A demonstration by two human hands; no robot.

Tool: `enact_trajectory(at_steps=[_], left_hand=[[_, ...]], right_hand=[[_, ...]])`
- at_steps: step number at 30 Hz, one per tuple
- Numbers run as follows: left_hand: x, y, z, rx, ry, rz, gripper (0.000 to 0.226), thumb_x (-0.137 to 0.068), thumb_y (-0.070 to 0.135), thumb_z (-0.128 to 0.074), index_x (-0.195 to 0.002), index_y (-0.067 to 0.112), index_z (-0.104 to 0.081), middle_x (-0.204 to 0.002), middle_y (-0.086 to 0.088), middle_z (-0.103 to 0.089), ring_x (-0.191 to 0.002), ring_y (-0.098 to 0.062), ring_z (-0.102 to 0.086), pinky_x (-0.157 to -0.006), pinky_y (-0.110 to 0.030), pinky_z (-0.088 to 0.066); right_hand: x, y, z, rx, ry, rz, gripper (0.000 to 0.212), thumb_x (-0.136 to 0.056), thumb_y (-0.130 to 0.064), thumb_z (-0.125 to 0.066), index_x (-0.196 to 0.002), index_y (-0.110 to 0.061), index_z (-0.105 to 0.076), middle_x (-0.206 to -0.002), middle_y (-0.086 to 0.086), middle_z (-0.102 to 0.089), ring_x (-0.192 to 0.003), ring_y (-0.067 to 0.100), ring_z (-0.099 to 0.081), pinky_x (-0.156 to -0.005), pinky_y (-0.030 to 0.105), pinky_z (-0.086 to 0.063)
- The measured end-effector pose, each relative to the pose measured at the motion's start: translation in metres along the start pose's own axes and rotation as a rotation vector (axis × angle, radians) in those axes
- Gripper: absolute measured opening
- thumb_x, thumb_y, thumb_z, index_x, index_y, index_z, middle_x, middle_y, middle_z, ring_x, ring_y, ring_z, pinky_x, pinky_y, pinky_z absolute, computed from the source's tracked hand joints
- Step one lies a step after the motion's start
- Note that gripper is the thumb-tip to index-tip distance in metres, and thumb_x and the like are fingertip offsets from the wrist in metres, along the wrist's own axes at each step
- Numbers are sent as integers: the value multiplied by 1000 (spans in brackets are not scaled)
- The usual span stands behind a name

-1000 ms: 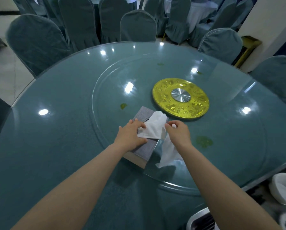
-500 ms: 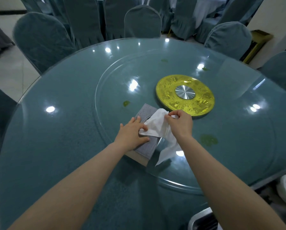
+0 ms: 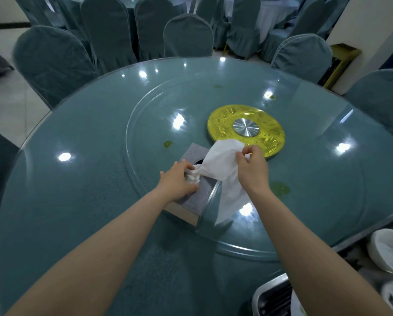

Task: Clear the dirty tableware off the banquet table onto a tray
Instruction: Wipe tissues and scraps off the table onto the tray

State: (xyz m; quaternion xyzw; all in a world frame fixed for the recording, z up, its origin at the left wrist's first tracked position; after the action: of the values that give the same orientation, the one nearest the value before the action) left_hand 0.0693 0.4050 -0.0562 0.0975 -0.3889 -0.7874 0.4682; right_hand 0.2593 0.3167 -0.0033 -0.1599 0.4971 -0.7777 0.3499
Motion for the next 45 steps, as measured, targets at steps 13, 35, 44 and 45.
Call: enact_trajectory(at_steps=[13,35,44,45], left_hand=[[70,72,16,447,124,-255,74,-76,4,-74,-138,20,-37,-130,5,-47,-121,-6,-43,-102,-22,-36],[80,78,-72,595,-46,146,27,-89,-3,-50,-114,0,-60,-116,-17,-65,-108,-30,-61,-97,-47,-47],[25,80,-101,312,152,91,21,-93,6,-40,-93,6,-61,-103,-18,-64,-91,-27,-58,-80,-38,-43],[18,93,-101,280,194,-3,26,-94,5,-37,-92,14,-62,-102,-16,-64,-87,-24,-54,-77,-35,-40]], right_hand=[[70,-33,30,-212,-223,95,34,-82,-1,-66,-69,-31,-69,-60,-19,-62,-58,0,-51,-57,17,-42],[97,99,189,2,315,-301,6,-92,-19,-48,-92,-15,-52,-79,-7,-56,-67,8,-52,-54,24,-35],[63,164,218,156,508,-344,39,-88,4,-38,-103,-14,-68,-110,6,-67,-101,27,-57,-80,27,-38],[57,171,221,135,531,-344,38,-87,3,-39,-104,-13,-69,-114,6,-67,-106,27,-58,-87,29,-41]])
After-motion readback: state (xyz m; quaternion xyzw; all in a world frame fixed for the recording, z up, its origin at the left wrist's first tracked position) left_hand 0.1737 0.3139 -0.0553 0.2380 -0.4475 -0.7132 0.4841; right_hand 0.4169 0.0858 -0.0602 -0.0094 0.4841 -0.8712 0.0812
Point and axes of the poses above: each hand's wrist, its own x-axis away from the middle knuckle, its own z-axis out of the back of the hand, y = z × x, the point moved 7 cm from there along -x, towards the middle knuckle
